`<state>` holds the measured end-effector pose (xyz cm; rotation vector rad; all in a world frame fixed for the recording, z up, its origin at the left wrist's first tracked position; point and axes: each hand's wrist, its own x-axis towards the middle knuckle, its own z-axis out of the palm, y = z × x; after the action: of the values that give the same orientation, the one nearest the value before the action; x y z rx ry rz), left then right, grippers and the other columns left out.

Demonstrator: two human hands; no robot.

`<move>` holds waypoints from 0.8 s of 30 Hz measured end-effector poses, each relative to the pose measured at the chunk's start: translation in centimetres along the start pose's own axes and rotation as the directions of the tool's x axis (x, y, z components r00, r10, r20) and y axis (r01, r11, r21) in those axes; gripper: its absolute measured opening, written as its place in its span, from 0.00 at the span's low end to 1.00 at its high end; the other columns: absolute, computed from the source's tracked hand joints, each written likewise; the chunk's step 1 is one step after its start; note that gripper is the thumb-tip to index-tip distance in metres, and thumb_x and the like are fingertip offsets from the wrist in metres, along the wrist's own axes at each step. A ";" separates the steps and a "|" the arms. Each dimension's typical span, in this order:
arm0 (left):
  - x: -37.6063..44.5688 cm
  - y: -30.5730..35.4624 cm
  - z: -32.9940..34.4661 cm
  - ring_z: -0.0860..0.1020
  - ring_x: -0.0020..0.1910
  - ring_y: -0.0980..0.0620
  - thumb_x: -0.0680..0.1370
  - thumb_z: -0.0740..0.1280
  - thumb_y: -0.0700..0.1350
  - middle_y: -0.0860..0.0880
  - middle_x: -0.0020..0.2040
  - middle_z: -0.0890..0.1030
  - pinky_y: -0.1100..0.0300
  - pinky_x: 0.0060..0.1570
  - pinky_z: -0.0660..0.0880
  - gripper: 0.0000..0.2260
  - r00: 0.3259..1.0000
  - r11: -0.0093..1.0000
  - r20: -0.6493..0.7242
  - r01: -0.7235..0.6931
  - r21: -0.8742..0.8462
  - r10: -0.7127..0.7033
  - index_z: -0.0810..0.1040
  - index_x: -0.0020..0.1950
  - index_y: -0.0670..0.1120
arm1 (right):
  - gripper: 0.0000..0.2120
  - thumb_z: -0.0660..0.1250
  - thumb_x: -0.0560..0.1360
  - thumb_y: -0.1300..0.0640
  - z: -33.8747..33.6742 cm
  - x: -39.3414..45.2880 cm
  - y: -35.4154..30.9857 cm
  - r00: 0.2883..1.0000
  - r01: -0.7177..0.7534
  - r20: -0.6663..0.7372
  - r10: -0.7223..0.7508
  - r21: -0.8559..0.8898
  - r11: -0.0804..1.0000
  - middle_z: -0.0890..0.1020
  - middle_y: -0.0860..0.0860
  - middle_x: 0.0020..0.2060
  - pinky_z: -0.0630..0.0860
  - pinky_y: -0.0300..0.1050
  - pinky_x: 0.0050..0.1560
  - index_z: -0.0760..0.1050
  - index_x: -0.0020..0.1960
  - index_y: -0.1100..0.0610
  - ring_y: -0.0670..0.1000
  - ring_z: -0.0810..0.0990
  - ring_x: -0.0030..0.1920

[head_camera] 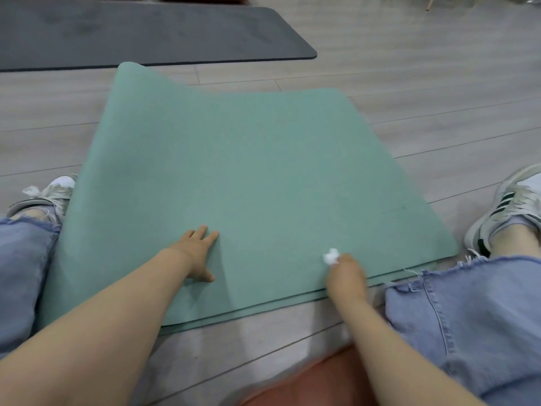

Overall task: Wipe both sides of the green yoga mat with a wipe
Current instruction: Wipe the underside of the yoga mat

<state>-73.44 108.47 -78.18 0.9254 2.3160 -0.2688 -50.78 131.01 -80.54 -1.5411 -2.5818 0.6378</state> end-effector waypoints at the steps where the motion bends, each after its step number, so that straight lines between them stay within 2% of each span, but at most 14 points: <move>1: 0.0 -0.1 0.0 0.45 0.80 0.44 0.72 0.74 0.58 0.47 0.81 0.41 0.53 0.77 0.52 0.52 1.000 1.000 0.003 -0.005 -0.005 0.005 0.40 0.81 0.50 | 0.06 0.62 0.78 0.62 1.8 -2.0 -2.7 0.989 0.123 0.079 -0.129 0.071 0.990 0.81 0.60 0.46 0.68 0.45 0.47 0.77 0.49 0.62 0.59 0.79 0.50; 2: 0.0 -0.1 0.0 0.45 0.80 0.44 0.73 0.74 0.58 0.47 0.81 0.40 0.53 0.77 0.52 0.51 1.000 1.000 0.008 -0.009 -0.007 0.009 0.40 0.81 0.50 | 0.08 0.63 0.78 0.60 3.6 -4.6 -5.5 0.941 0.255 0.186 -0.281 0.155 0.955 0.81 0.58 0.47 0.68 0.43 0.48 0.79 0.50 0.63 0.56 0.79 0.51; 4: -0.1 -0.3 0.0 0.45 0.80 0.44 0.74 0.73 0.56 0.46 0.81 0.40 0.53 0.77 0.51 0.50 1.000 1.000 0.026 -0.015 -0.013 0.016 0.41 0.81 0.50 | 0.10 0.64 0.76 0.59 6.1 -10.0 -10.0 0.767 0.497 0.352 -0.537 0.204 0.843 0.81 0.60 0.52 0.71 0.46 0.56 0.78 0.54 0.64 0.58 0.77 0.54; 6: -0.1 -0.7 -0.3 0.46 0.80 0.44 0.74 0.73 0.52 0.46 0.81 0.41 0.53 0.77 0.52 0.47 0.999 1.000 0.047 -0.025 -0.013 0.026 0.42 0.81 0.51 | 0.09 0.62 0.74 0.63 6.4 -11.1 -10.9 0.631 0.648 0.406 -0.661 0.193 0.736 0.77 0.62 0.51 0.70 0.52 0.54 0.74 0.53 0.64 0.62 0.74 0.53; 7: -0.1 -1.0 -0.6 0.48 0.80 0.44 0.75 0.73 0.51 0.46 0.81 0.43 0.53 0.77 0.53 0.46 0.998 0.999 0.056 -0.034 -0.005 0.034 0.44 0.81 0.52 | 0.08 0.61 0.73 0.64 6.0 -9.7 -9.9 0.612 0.685 0.396 -0.684 0.165 0.709 0.77 0.62 0.50 0.69 0.52 0.53 0.73 0.52 0.63 0.62 0.74 0.52; 8: 0.0 -1.4 -0.9 0.51 0.79 0.44 0.75 0.72 0.50 0.47 0.81 0.46 0.53 0.76 0.55 0.44 0.998 0.999 0.051 -0.044 0.000 0.043 0.46 0.81 0.52 | 0.07 0.60 0.74 0.63 5.1 -8.1 -8.3 0.634 0.683 0.375 -0.677 0.139 0.717 0.77 0.62 0.49 0.69 0.52 0.52 0.74 0.50 0.63 0.62 0.74 0.51; 10: 0.5 -1.8 -1.8 0.59 0.76 0.44 0.74 0.72 0.49 0.47 0.78 0.56 0.52 0.73 0.62 0.39 0.999 0.999 -0.017 -0.048 0.008 0.049 0.54 0.80 0.52 | 0.13 0.58 0.74 0.58 2.8 -3.5 -3.8 0.778 0.569 0.286 -0.560 0.058 0.821 0.80 0.62 0.48 0.72 0.52 0.53 0.77 0.49 0.64 0.61 0.78 0.50; 13: 1.9 -1.8 -2.5 0.65 0.72 0.44 0.75 0.68 0.49 0.47 0.73 0.63 0.49 0.70 0.64 0.33 0.992 1.000 -0.126 -0.005 0.031 0.009 0.59 0.78 0.52 | 0.11 0.59 0.76 0.60 -1.4 3.0 4.1 0.984 0.174 0.058 -0.170 -0.066 0.983 0.81 0.65 0.45 0.74 0.52 0.50 0.77 0.48 0.67 0.64 0.80 0.48; 16: 3.1 -2.0 -1.9 0.62 0.72 0.45 0.76 0.65 0.47 0.47 0.71 0.65 0.48 0.72 0.59 0.25 0.966 0.999 -0.256 0.026 -0.045 -0.036 0.65 0.73 0.53 | 0.06 0.61 0.75 0.66 -3.5 5.5 6.9 0.981 -0.180 -0.092 0.171 -0.105 0.978 0.78 0.68 0.48 0.74 0.53 0.48 0.72 0.49 0.68 0.66 0.78 0.50; 18: 3.7 -2.7 -0.9 0.62 0.73 0.44 0.75 0.65 0.45 0.46 0.71 0.66 0.50 0.72 0.59 0.22 0.928 0.987 -0.369 -0.008 -0.160 -0.053 0.69 0.70 0.52 | 0.05 0.61 0.74 0.66 -1.8 5.3 3.6 0.981 -0.172 -0.114 0.159 -0.116 0.978 0.79 0.68 0.48 0.74 0.53 0.46 0.71 0.49 0.68 0.67 0.78 0.50; 20: 4.0 -3.6 0.1 0.64 0.73 0.43 0.76 0.64 0.43 0.43 0.73 0.68 0.50 0.73 0.60 0.22 0.888 0.972 -0.458 -0.078 -0.220 -0.032 0.71 0.70 0.46 | 0.05 0.61 0.75 0.64 1.6 3.6 -1.5 0.989 0.131 -0.061 -0.136 -0.080 0.988 0.80 0.65 0.45 0.72 0.52 0.43 0.73 0.47 0.66 0.65 0.78 0.46; 21: 4.0 -4.1 0.4 0.64 0.74 0.43 0.76 0.64 0.42 0.42 0.74 0.67 0.51 0.74 0.58 0.23 0.881 0.970 -0.473 -0.108 -0.220 -0.009 0.70 0.72 0.43 | 0.04 0.62 0.75 0.63 3.1 1.9 -4.2 0.941 0.337 0.047 -0.335 -0.047 0.940 0.80 0.64 0.44 0.71 0.51 0.44 0.74 0.47 0.64 0.64 0.78 0.46; 22: 3.8 -4.7 0.6 0.63 0.75 0.44 0.78 0.63 0.42 0.42 0.75 0.66 0.53 0.75 0.56 0.23 0.882 0.970 -0.471 -0.131 -0.204 0.020 0.68 0.73 0.41 | 0.04 0.62 0.74 0.63 4.1 -0.4 -6.8 0.819 0.548 0.213 -0.533 -0.015 0.836 0.79 0.62 0.44 0.71 0.51 0.45 0.74 0.47 0.63 0.63 0.77 0.46; 24: 3.8 -6.1 0.9 0.61 0.77 0.47 0.80 0.62 0.44 0.45 0.78 0.62 0.56 0.75 0.54 0.25 0.896 0.977 -0.433 -0.168 -0.129 0.097 0.63 0.76 0.42 | 0.06 0.65 0.71 0.63 4.9 -4.7 -10.6 0.346 0.878 0.514 -0.785 0.118 0.464 0.77 0.60 0.45 0.71 0.51 0.46 0.74 0.48 0.62 0.61 0.75 0.47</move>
<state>-79.26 105.70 -81.45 1.1413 2.5995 0.2026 -58.47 121.07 -80.27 0.2407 -3.3170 0.7075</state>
